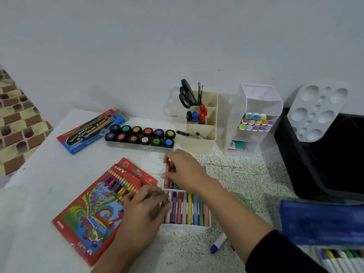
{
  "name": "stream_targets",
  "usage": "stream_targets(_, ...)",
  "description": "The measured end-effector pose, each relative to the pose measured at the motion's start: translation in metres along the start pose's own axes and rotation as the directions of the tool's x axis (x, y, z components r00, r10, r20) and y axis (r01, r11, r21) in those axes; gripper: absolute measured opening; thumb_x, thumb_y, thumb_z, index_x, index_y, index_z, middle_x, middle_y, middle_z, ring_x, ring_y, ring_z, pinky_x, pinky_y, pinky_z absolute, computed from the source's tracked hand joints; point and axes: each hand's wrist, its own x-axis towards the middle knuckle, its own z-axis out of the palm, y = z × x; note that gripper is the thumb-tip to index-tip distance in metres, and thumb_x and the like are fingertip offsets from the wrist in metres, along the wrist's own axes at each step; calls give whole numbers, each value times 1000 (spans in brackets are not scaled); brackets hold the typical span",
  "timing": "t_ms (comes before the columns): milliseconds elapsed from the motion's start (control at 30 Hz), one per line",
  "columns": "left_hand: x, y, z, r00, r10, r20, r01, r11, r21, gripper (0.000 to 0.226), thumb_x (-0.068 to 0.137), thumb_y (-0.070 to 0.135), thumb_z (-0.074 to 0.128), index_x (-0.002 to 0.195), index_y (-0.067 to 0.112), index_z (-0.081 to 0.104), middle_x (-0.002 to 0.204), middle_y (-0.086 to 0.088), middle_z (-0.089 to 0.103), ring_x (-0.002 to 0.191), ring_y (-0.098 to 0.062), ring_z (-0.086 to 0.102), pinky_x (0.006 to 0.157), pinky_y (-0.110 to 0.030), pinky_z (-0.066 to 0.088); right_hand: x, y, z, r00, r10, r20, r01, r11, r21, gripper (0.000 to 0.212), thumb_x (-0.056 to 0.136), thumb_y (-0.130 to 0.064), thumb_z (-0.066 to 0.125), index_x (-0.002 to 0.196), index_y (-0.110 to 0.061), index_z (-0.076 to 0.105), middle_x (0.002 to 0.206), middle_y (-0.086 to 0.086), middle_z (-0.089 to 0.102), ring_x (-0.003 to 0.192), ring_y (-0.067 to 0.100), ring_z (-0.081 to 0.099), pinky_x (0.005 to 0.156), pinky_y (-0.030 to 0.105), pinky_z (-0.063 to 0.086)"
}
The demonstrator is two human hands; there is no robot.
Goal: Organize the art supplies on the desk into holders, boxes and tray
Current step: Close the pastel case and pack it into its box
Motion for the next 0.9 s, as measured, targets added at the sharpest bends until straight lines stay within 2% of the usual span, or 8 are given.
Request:
stream_targets(167, 2, -4, -1, 999, 40, -2, -40, 999, -15, 24, 87, 46, 65, 98, 29, 78, 108, 17, 59, 98, 4, 49, 85, -45, 44, -8, 9, 13, 987, -70, -143, 61, 996, -66, 44, 84, -38, 77, 121, -15, 70, 115, 0, 59, 111, 20, 49, 90, 32, 39)
stream_targets(267, 2, -5, -1, 999, 43, 15, -43, 999, -24, 30, 89, 50, 58, 100, 29, 77, 110, 17, 58, 101, 2, 52, 87, -45, 43, -14, 14, 21, 969, -149, -198, 118, 980, -162, 34, 88, -42, 71, 112, -17, 76, 118, -4, 62, 113, 20, 49, 93, 39, 44)
stream_targets(367, 3, -5, -2, 999, 44, 21, -43, 999, -22, 28, 89, 50, 64, 100, 29, 78, 110, 16, 59, 102, 3, 51, 87, -38, 34, -28, 16, 29, 963, -189, -193, 133, 954, -270, 30, 95, -40, 63, 105, -16, 77, 124, -5, 64, 119, 22, 48, 92, 46, 43)
stream_targets(467, 3, -3, -3, 999, 51, 21, -50, 999, -11, 22, 87, 43, 71, 101, 27, 78, 110, 14, 59, 101, 1, 52, 89, -34, 29, -42, 18, 31, 961, -212, -176, 140, 925, -352, 32, 101, -38, 54, 116, -16, 73, 143, -3, 55, 134, 25, 39, 97, 50, 37)
stream_targets(633, 6, -2, -4, 998, 56, 24, -56, 998, 5, 21, 83, 37, 76, 99, 24, 80, 103, 14, 62, 94, -2, 57, 86, -33, 31, -41, 9, 17, 995, -100, 1, 94, 928, -360, 39, 105, -41, 41, 123, -19, 67, 154, -2, 37, 142, 24, 24, 108, 52, 26)
stream_targets(733, 9, 1, -8, 997, 62, 48, -62, 998, -13, 17, 82, 28, 83, 97, 21, 80, 99, 13, 62, 89, -3, 57, 79, -42, 45, -41, 10, 4, 998, -34, 57, 41, 990, -132, 38, 106, -42, 40, 124, -24, 68, 155, -4, 40, 143, 20, 29, 116, 51, 22)
stream_targets(800, 9, 5, -9, 996, 52, 70, -51, 998, -20, 16, 81, 23, 83, 97, 19, 80, 98, 12, 60, 88, -6, 58, 78, -45, 50, -50, 12, -7, 1000, 10, -8, -9, 990, 141, 35, 106, -38, 45, 129, -22, 66, 150, -5, 49, 138, 13, 40, 118, 39, 27)
stream_targets(900, 10, 12, -9, 995, 65, 77, -63, 998, -31, 18, 82, 17, 82, 100, 18, 79, 97, 8, 60, 91, -10, 57, 78, -46, 52, -78, 19, -27, 978, 105, -182, -31, 929, 370, 27, 102, -31, 55, 124, -24, 68, 128, -13, 64, 114, -1, 56, 100, 21, 43)
